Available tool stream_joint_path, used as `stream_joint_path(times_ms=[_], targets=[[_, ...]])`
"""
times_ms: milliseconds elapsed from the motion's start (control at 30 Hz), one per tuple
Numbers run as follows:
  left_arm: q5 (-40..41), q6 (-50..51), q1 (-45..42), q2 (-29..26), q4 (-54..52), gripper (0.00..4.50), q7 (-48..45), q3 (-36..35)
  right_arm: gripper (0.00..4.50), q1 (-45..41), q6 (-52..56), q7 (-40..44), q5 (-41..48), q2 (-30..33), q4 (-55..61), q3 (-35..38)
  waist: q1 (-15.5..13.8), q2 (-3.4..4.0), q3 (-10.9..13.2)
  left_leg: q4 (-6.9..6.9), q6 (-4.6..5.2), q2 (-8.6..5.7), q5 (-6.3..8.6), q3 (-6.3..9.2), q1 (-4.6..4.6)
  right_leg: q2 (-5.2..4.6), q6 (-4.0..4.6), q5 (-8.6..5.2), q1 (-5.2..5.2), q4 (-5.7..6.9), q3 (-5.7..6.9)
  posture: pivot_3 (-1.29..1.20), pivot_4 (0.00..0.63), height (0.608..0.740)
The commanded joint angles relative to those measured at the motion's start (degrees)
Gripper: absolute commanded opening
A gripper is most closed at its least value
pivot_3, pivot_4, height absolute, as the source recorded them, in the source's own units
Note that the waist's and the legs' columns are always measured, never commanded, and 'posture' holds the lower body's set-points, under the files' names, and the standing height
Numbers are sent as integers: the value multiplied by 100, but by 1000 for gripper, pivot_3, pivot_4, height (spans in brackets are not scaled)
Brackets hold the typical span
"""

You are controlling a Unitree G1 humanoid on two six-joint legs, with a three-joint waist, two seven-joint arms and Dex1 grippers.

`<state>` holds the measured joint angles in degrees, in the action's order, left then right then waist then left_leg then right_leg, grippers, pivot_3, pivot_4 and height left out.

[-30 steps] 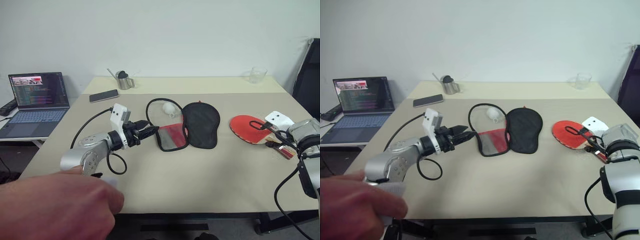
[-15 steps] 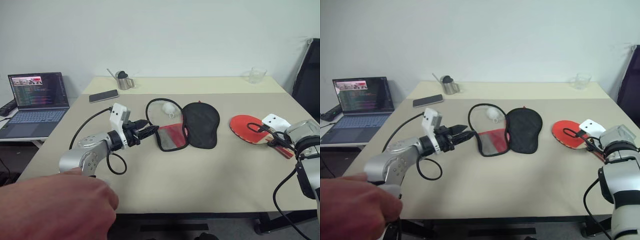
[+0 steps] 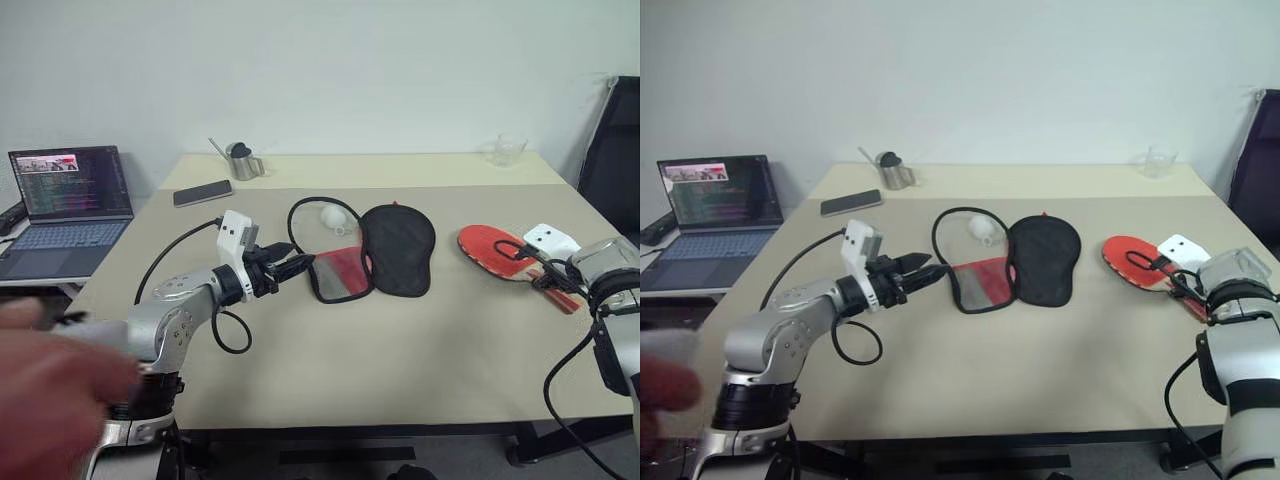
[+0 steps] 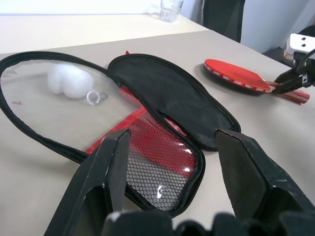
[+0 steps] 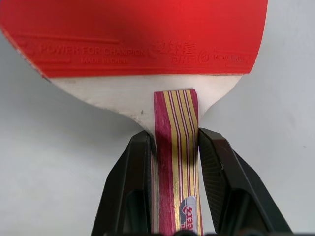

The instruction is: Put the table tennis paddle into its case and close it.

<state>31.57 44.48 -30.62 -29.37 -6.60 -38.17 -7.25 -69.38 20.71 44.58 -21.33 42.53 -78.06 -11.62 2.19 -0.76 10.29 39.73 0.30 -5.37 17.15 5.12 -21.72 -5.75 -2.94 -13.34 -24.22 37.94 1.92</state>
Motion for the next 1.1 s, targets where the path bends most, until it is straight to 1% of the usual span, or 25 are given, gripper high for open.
stream_joint_path(times_ms=[33, 267, 533, 700, 833, 900, 1100], targets=[[116, -53, -58, -53, -250, 2971, -7, -128, 1057, -507, 66, -65, 293, -53, 242, 314, 27, 2, 1, 0, 0, 1, 0, -2, 0, 0, 0, 0, -2, 1, -2, 0, 150, 740], [86, -84, -106, -11, -194, 2971, -49, -22, 1049, -733, 404, 176, 585, -195, 460, 483, -20, 3, 2, -11, 0, 2, 0, -1, -10, 3, 1, 0, -11, -10, 0, 0, 150, 740], [81, -87, -125, -6, -171, 2971, -73, 2, 1049, -642, 981, 31, 984, -337, 708, 747, -48, 5, 3, -15, 0, 1, 1, 2, -18, 2, 1, 1, -16, -16, 3, 0, 150, 740], [100, -63, -92, -19, -215, 2971, -83, -5, 1049, -662, 1451, 47, 1228, -509, 1120, 856, -30, 5, 4, -16, 0, 2, 1, 2, -17, 2, 1, 1, -18, -14, 2, 0, 150, 740], [91, -73, -102, 3, -193, 2971, -85, 19, 1049, -610, 2105, -73, 1589, -1000, 1762, 1056, -7, 6, 4, -19, 0, 4, 1, 1, -16, 3, 1, 1, -20, -13, 1, 0, 150, 740], [96, -68, -94, 9, -211, 2971, -82, 25, 1049, -565, 2379, -306, 1739, -1200, 2056, 1192, 2, 7, 4, -19, 0, 5, 1, 0, -15, 3, 1, 1, -21, -9, -1, 0, 150, 740], [105, -59, -58, 16, -256, 2971, -60, 22, 1049, -296, 3022, -824, 2093, -1627, 2911, 1413, -88, 7, 4, -14, 0, -3, 1, 20, -29, 1, 2, 1, -23, -17, 14, 0, 150, 740]])
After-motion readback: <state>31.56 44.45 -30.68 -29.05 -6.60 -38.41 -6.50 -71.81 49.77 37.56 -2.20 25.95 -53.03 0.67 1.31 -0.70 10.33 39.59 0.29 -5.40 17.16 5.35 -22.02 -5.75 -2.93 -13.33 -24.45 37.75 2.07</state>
